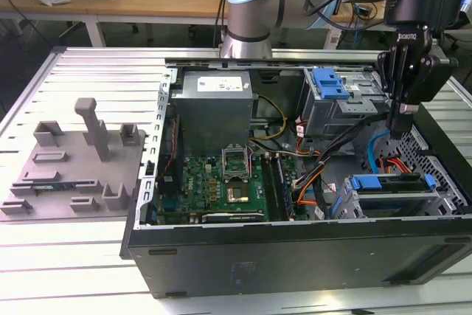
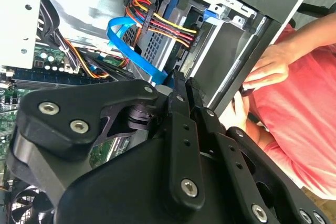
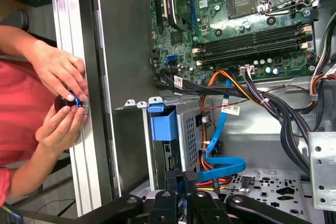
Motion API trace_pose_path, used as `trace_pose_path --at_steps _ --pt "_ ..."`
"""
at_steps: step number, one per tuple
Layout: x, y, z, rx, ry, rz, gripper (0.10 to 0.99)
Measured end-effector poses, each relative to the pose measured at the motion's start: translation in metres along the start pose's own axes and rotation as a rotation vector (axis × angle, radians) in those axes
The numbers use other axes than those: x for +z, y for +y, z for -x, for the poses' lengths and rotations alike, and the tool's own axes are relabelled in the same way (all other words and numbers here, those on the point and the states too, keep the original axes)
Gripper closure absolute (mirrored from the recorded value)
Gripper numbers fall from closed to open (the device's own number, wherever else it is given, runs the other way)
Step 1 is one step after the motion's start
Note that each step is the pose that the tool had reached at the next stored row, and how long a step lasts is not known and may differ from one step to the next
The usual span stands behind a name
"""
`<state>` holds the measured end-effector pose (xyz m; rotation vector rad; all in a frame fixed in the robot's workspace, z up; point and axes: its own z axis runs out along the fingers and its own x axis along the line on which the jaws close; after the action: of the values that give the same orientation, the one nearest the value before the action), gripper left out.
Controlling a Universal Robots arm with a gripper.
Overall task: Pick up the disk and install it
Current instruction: 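Insert the second disk wire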
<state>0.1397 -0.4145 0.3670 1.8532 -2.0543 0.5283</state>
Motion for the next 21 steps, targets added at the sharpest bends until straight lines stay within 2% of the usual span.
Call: trace_pose_path --at_steps 3,4,5,8,10,13,16,17,19,20,21 --pt "0.0 0.0002 -0.0002 0.001 -0.0001 0.0 0.925" --pt "0.0005 0.0002 -0.0016 0.003 -0.0062 -0.002 0.925" --pt "0.0021 0.0001 -0.004 0.006 -0.0204 -0.008 0.925" --pt "0.0048 -0.0004 -0.0089 0.013 -0.0427 -0.018 0.925" --pt "0.0079 -0.0009 -0.014 0.016 -0.0532 -0.021 0.925" --pt "0.0167 -0.0021 -0.0273 0.017 -0.0817 -0.019 0.925" --pt "0.0239 -0.0028 -0.0371 0.018 -0.11 -0.016 0.925" --pt "0.0276 -0.0031 -0.0419 0.019 -0.1359 -0.014 0.925" --pt "0.0298 -0.0032 -0.0449 0.019 -0.153 -0.012 0.925" --pt "0.0321 -0.0034 -0.0479 0.02 -0.1706 -0.011 0.925" --pt "0.0337 -0.0035 -0.0499 0.02 -0.1809 -0.01 0.925"
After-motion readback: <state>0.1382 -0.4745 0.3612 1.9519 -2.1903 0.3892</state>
